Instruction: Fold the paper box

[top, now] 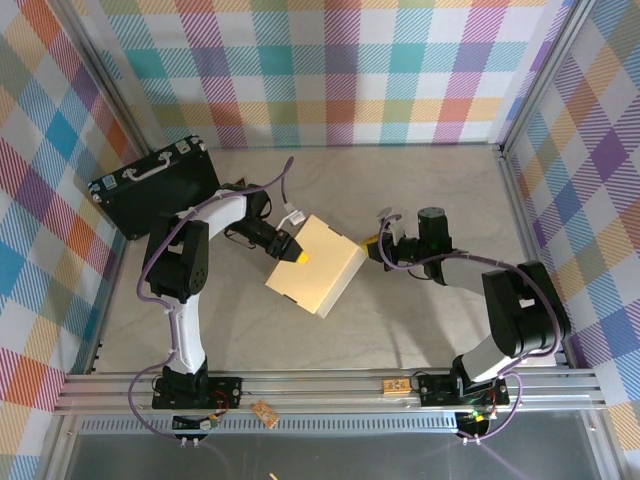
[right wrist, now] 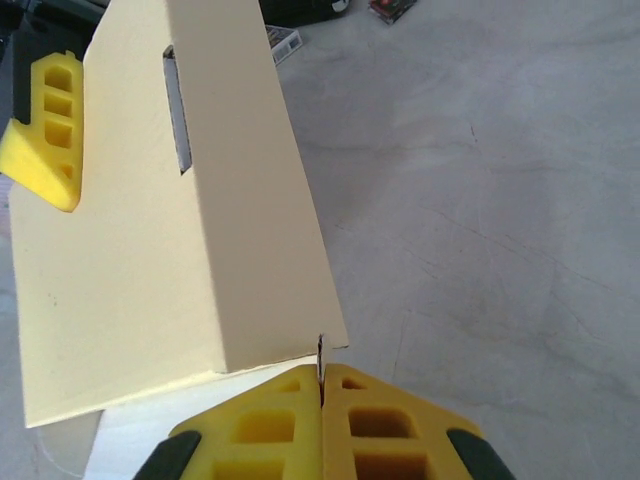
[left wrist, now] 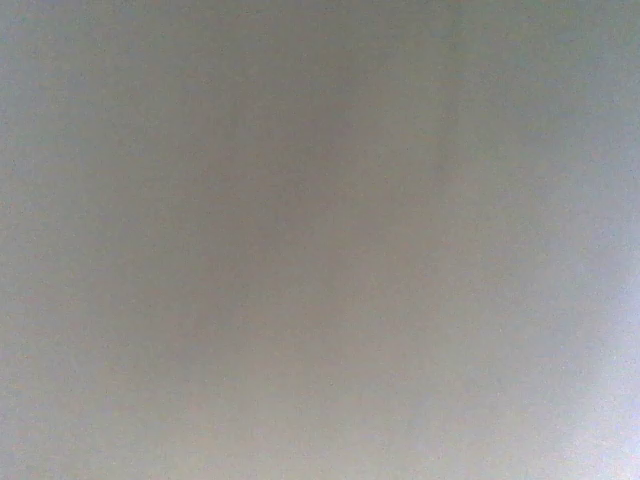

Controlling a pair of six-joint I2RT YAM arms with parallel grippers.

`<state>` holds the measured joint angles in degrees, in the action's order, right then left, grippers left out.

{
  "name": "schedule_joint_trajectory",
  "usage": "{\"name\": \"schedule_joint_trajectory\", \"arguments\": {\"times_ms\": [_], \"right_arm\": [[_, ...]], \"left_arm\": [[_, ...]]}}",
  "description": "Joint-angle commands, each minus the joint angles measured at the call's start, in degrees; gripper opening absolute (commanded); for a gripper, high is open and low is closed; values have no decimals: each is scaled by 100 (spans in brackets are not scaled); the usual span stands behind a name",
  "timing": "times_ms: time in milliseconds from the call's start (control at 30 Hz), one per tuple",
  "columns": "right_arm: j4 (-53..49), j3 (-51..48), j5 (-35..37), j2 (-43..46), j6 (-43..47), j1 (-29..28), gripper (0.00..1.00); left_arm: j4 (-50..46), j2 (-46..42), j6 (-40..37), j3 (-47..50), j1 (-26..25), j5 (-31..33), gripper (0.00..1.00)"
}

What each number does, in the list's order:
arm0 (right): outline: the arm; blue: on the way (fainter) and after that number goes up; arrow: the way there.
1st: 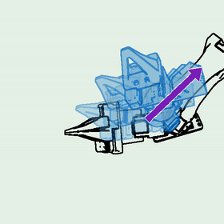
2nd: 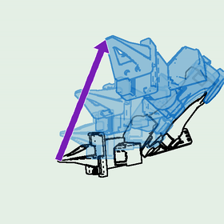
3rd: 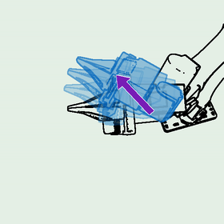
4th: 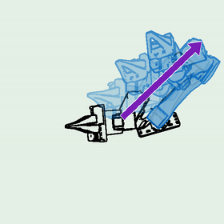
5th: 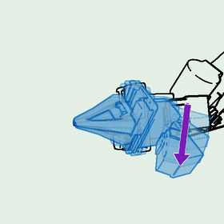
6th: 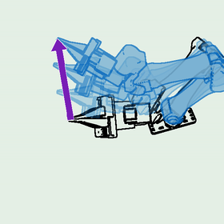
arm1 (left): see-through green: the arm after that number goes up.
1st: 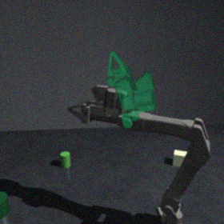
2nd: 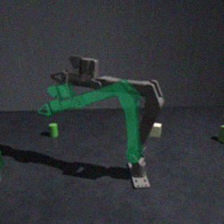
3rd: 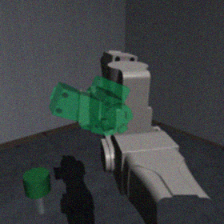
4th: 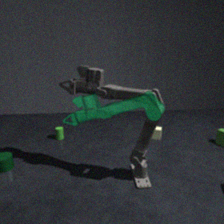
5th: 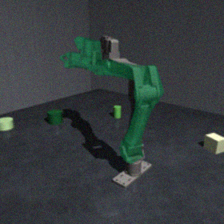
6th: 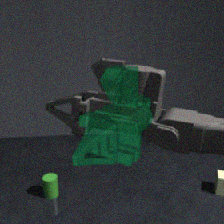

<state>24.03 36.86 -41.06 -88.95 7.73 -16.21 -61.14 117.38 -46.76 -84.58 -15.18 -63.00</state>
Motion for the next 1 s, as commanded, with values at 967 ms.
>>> {"name": "schedule_joint_trajectory", "arguments": {"times_ms": [967], "right_arm": [[2331, -1521, 157, 537, 585, -730, 0]], "left_arm": [[453, -128, 172, -33, 263, -414, 30]]}}
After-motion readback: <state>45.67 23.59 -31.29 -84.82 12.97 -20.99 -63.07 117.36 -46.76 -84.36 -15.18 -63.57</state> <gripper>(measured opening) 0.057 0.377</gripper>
